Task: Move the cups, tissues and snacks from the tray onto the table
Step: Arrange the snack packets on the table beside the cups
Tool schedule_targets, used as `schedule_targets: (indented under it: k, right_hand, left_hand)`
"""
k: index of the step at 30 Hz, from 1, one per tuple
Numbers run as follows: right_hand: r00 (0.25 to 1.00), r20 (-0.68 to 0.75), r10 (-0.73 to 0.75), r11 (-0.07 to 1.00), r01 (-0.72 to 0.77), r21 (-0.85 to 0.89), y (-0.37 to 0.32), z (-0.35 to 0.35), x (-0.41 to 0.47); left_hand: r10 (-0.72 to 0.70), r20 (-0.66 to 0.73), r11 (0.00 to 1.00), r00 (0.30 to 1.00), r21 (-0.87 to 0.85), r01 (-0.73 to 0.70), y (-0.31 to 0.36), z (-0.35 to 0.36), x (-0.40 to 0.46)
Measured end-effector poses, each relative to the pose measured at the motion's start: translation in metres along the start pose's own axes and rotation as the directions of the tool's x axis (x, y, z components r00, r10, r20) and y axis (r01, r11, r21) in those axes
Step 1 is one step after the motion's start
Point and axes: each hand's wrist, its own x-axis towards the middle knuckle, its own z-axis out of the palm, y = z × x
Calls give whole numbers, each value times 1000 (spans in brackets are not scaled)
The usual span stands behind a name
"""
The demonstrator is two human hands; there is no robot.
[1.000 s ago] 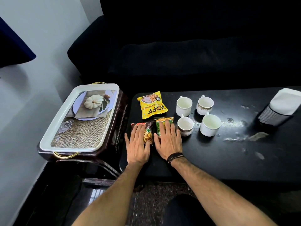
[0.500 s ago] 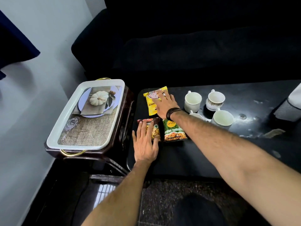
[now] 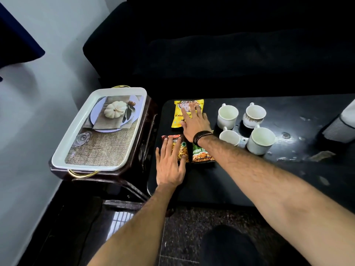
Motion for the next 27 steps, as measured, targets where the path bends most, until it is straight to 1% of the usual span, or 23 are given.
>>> schedule_targets:
  k: [2,4,9,12,16,19,23,25,27]
  right_hand:
    - [996,-85,-22,1000,23,20,-1,1,-16]
    - [993,-111,-31,999,33,18,-1,9,-40]
    - [998,-60,10,1000,-11,-20,7,35,-86]
    - [998,-58,24,1000,-25,-18,9,36,-89]
    - [999,-42,28,999,-29,-15,6,32,-89]
    - [999,-42,24,1000,-24,-1,5,20,-92]
    - [995,-93,31,999,-28,33,12,-18,-92]
    - [991,-120,50,999,-47,26,22,-42,-92]
    - [986,-135,99,995,-95,36,36,-68,-92]
  left_hand:
    - [3,-4,1000,1000,9,-3,0,-2,0]
    - [6,-10,1000,1000,20,-6,2,-4,-1]
    - [2,-42,999,999,47,0,6,-8,-3]
    - [21,-33,998,999,66,-18,5,-5,-3]
    - [12,-24,997,1000,81,-10,3,-3,0]
    - [7,-26,995,1000,95,-5,5,-7,-4]
    - [1,-22,995,1000,104,1,25,-22,1]
    - [31,-5,995,999,95,-31,42,-36,11]
    - [63,26,995,998,75,-65,59,-55,25]
